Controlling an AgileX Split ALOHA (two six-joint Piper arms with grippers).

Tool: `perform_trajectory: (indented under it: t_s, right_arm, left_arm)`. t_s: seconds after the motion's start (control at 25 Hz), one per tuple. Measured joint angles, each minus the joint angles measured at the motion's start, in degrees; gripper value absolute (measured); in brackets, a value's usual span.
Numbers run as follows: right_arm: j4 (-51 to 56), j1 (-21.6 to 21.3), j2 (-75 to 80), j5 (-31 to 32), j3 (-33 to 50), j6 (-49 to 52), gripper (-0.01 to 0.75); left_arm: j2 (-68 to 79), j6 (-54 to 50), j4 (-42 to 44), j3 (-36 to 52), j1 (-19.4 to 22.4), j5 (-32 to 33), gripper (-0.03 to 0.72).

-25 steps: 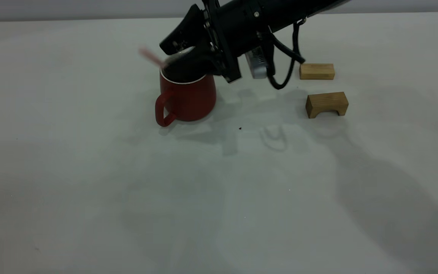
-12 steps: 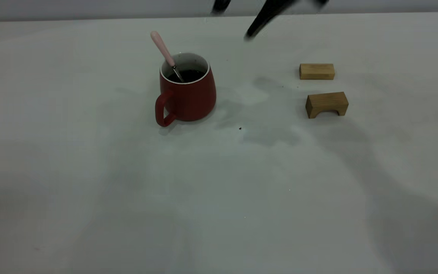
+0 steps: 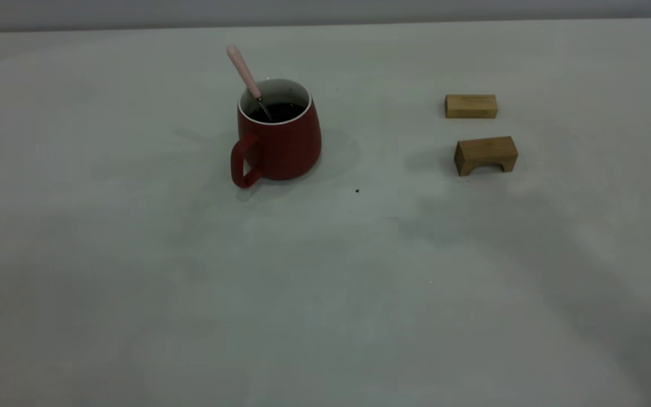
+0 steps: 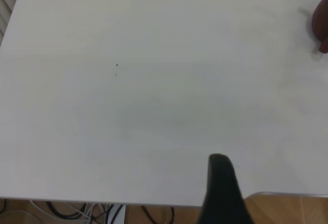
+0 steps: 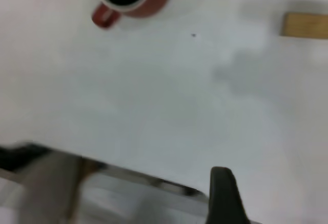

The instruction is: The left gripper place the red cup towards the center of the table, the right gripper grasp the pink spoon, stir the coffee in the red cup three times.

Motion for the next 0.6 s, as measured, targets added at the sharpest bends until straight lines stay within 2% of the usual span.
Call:
perform_trajectory:
  t_s: [0.36,0.52,0.6]
  right_arm:
    - [-3.98,-0.44,-30.15,0.69,28.13,-13.50,0.533]
    - [-3.92,-4.47,-47.20,-0.05,38.91,-13.99,0.528]
    - [-3.92,-8.25,-56.34,-1.54,44.07,-13.99,0.523]
  left_arm:
    - [0.00,0.00,0.00,0.00,0.00,0.00,0.573]
    - [0.00,0.00,0.00,0.00,0.00,0.00,0.573]
    - [0.00,0.00,0.00,0.00,0.00,0.00,0.573]
